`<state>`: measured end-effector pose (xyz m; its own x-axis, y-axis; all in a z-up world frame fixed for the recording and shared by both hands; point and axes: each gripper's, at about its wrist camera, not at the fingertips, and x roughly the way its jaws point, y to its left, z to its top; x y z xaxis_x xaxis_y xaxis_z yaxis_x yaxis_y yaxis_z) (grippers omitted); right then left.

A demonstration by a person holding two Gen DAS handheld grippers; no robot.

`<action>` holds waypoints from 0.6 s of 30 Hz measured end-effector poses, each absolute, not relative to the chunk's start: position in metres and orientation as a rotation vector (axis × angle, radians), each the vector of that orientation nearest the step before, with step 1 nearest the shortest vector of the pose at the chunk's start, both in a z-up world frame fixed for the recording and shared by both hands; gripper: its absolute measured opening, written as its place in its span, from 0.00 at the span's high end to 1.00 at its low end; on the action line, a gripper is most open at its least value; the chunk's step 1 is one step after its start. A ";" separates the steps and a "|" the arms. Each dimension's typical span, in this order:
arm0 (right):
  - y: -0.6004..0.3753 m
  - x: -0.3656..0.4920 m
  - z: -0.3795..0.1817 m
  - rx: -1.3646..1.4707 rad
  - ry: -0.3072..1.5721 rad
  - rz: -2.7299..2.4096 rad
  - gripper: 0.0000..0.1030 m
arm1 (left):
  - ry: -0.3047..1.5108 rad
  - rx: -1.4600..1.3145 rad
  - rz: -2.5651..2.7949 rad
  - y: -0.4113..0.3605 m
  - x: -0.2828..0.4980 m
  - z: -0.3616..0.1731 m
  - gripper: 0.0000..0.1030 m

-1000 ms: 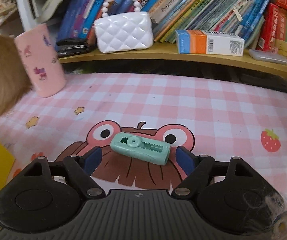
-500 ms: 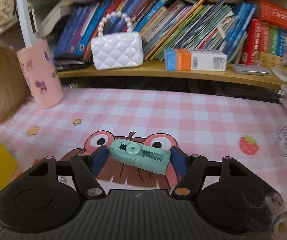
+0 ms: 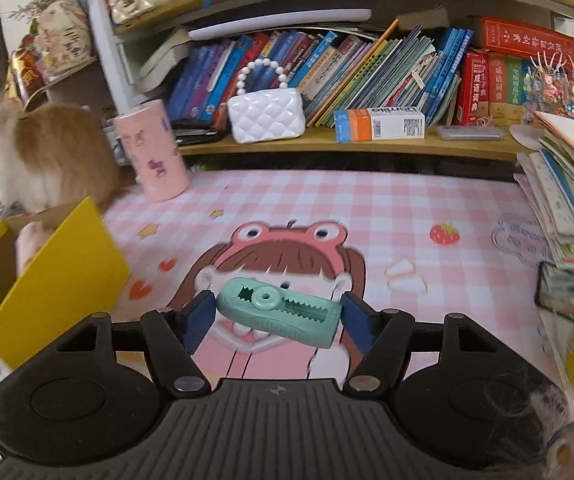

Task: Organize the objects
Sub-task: 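Carry the tape dispenser and stapler box over the yellow box with both tools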

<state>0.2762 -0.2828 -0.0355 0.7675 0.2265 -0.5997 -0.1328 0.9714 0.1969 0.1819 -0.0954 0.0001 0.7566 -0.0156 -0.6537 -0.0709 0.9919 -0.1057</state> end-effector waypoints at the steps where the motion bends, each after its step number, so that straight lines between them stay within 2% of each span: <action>1: -0.281 0.268 -0.034 0.143 0.674 0.199 0.36 | 0.710 -0.128 0.027 -0.093 0.178 0.001 0.46; 18: -0.229 0.148 -0.017 0.086 0.730 0.114 0.36 | 0.713 -0.145 -0.082 -0.010 0.121 -0.007 0.46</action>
